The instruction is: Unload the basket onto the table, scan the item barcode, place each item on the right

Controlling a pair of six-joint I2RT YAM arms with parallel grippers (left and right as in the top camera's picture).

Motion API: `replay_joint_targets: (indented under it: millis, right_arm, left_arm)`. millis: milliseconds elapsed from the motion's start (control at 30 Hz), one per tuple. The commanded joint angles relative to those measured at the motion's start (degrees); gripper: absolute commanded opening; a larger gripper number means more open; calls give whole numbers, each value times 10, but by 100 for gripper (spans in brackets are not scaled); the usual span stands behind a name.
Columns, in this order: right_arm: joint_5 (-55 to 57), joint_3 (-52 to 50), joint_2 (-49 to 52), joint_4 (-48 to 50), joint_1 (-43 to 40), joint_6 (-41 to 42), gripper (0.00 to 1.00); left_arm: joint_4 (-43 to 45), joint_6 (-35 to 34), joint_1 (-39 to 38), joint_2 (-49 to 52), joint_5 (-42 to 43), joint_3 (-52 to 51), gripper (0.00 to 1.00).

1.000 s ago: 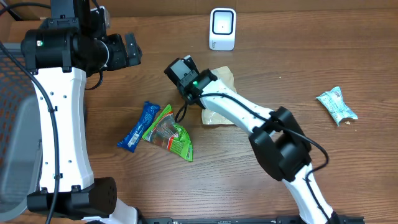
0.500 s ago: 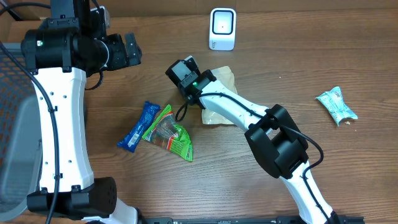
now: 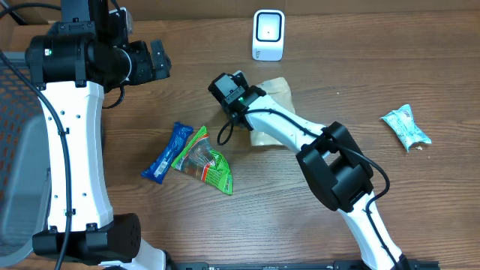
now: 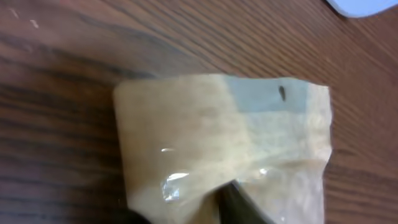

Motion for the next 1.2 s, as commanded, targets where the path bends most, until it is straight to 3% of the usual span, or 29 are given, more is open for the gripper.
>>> replay_joint_targets:
  millis: [0, 67, 167, 300, 367, 433, 633, 767, 967, 1033, 1100, 1167]
  right_arm:
    - [-18, -7, 11, -12, -10, 7, 4]
    - [-60, 10, 5, -41, -10, 26, 4]
    - [-212, 56, -20, -94, -20, 28, 4]
    - [-517, 118, -76, -153, -72, 28, 4]
    - [-617, 122, -92, -160, -97, 28, 4]
    - [-792, 120, -98, -165, -147, 26, 4]
    - [-1040, 37, -71, -98, -216, -1, 4]
    - [-1007, -62, -56, -3, -250, 54, 4]
    - [-776, -94, -55, 19, -299, 89, 4]
    - [-710, -94, -55, 19, -313, 89, 15]
    - [-647, -92, -56, 15, -325, 81, 41]
    - [-638, -80, -56, -1, -330, 55, 54]
  left_arm:
    - [0, -3, 0, 1, 2, 8, 100]
    - [0, -3, 0, 1, 2, 8, 99]
    - [0, -3, 0, 1, 2, 8, 100]
    - [0, -3, 0, 1, 2, 8, 100]
    - [0, -3, 0, 1, 2, 8, 100]
    - [0, -3, 0, 1, 2, 8, 100]
    - [0, -3, 0, 1, 2, 8, 100]
    - [0, -3, 0, 1, 2, 8, 100]
    - [0, -3, 0, 1, 2, 8, 100]
    - [0, -3, 0, 1, 2, 8, 99]
    - [0, -3, 0, 1, 2, 8, 100]
    - [0, -3, 0, 1, 2, 8, 100]
